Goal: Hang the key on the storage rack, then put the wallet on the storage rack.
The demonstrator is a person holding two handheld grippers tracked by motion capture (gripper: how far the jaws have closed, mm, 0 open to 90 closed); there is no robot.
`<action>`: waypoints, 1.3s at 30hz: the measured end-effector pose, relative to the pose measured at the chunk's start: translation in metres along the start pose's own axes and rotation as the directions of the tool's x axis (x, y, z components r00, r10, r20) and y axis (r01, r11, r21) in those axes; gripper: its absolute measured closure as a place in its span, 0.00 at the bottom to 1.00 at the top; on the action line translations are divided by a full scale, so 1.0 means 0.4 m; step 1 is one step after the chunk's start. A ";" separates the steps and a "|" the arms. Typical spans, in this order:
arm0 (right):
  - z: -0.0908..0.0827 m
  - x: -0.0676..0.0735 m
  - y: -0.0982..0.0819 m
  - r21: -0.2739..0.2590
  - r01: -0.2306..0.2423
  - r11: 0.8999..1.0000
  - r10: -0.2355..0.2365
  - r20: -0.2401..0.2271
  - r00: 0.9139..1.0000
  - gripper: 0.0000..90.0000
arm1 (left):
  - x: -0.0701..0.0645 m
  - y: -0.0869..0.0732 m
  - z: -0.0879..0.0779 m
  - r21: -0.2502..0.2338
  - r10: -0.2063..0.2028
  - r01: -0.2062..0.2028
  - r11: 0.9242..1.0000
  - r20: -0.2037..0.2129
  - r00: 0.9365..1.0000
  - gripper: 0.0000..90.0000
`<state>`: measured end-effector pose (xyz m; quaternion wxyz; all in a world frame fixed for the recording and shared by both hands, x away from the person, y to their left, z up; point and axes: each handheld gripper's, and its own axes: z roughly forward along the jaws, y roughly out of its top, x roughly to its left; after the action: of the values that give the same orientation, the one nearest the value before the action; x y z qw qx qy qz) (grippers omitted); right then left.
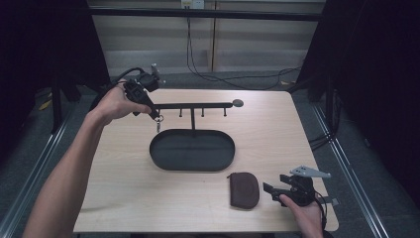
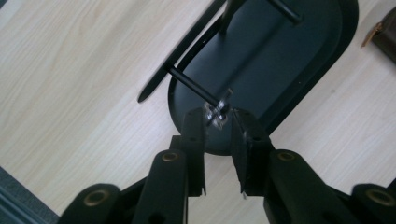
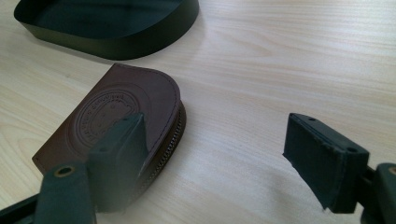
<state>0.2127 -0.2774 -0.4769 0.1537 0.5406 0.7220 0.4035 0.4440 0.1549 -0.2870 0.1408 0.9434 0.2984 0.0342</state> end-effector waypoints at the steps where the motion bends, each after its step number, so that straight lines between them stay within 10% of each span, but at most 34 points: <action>1: 0.001 0.001 0.000 0.003 -0.002 1.000 0.002 0.001 1.000 0.23 | 0.000 -0.006 0.000 -0.006 -0.005 0.005 1.000 -0.003 1.000 0.81; 24: -0.001 0.001 0.000 0.000 0.002 1.000 -0.002 0.004 1.000 0.23 | -0.022 -0.160 -0.005 -0.220 -0.093 0.091 0.971 0.002 0.996 0.51; 34: -0.004 0.001 0.000 -0.004 -0.001 1.000 0.001 0.006 1.000 0.23 | -0.024 -0.231 0.016 -0.330 -0.163 0.151 0.932 -0.010 0.987 0.36; 35: -0.003 0.001 0.000 -0.005 -0.003 1.000 0.003 0.007 1.000 0.23 | -0.023 -0.252 0.026 -0.367 -0.185 0.170 0.915 -0.008 0.983 0.36; 39: 0.001 -0.002 0.002 -0.002 -0.010 1.000 0.010 0.007 1.000 0.23 | -0.023 -0.292 0.050 -0.404 -0.227 0.196 0.894 -0.031 0.973 0.34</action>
<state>0.2138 -0.2778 -0.4768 0.1547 0.5454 0.7185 0.4029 0.3748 0.2360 -0.3394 0.3209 0.8549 0.3911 0.1152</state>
